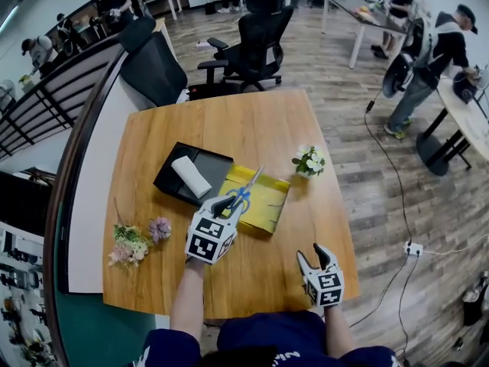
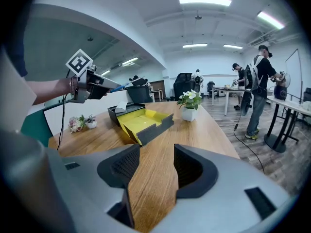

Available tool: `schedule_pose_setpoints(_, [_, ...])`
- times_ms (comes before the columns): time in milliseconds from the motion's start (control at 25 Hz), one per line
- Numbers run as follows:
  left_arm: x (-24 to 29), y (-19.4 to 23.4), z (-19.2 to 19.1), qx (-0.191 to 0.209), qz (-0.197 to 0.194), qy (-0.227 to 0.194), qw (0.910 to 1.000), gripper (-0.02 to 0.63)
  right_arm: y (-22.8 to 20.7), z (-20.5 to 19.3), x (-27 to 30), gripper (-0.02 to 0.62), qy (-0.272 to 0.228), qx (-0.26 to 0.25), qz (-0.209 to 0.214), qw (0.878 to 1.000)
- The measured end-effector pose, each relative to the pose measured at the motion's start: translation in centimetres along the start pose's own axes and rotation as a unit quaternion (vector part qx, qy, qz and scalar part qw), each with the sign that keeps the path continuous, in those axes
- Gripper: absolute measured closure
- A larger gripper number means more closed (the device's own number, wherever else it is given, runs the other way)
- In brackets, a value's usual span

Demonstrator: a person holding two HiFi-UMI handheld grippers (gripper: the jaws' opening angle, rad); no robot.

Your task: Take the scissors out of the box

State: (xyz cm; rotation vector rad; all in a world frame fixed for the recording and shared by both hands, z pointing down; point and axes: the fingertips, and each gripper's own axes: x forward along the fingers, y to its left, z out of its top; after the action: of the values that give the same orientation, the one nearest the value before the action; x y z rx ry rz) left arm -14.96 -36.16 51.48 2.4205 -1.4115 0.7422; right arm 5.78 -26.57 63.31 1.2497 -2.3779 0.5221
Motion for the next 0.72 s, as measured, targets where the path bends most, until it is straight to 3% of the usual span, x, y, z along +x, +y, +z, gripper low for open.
schedule_pose_setpoints(320, [-3.7, -1.1, -1.6, -0.046, 0.040, -0.043, 0.9972, 0.522, 0.4, 1.2, -0.3, 0.368, -0.017, -0.009, 0.007, 1.000])
schedule_pose_setpoints(720, [-7.6, -2.4, -6.8, -0.113, 0.093, -0.061, 0.9874, 0.522, 0.8, 2.5, -0.7, 0.373, -0.042, -0.008, 0.006, 0.999])
